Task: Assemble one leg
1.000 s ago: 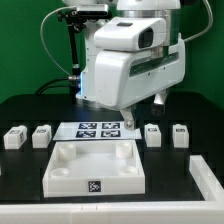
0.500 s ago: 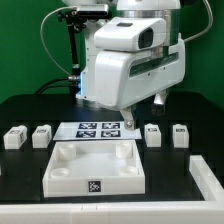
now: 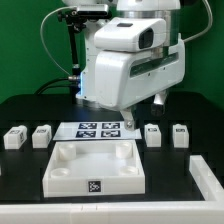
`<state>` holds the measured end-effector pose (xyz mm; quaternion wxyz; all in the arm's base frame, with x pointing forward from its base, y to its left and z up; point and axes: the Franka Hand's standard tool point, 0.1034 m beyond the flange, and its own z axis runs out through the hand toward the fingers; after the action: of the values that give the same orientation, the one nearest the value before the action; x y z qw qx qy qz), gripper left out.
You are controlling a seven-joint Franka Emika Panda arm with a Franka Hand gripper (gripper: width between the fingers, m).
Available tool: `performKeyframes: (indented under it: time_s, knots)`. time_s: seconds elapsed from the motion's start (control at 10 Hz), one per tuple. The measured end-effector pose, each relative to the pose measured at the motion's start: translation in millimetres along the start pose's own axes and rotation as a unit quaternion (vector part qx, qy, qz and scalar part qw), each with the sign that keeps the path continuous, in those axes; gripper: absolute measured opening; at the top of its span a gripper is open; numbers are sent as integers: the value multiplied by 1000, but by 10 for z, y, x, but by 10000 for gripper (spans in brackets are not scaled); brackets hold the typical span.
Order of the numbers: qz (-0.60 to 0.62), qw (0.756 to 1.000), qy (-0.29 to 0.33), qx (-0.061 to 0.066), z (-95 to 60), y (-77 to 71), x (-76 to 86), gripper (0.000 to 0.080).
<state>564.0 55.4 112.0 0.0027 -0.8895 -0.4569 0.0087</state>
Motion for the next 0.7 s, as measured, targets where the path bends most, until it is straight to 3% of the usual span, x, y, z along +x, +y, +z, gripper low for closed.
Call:
performKeyframes:
  time_s: [0.1,0.2,0.4,0.6,0.7]
  knots:
    - [-20,1000,7,-8,96,-120,-196,650]
    - [-42,999,0,-2,176,-266,-476,650]
    - [-191,981,6,-11,353,-452,-942,650]
    - [-305,952,9,-8,585,-545,-1192,650]
    - [-295,955,13,-5,748,-532,-1271,650]
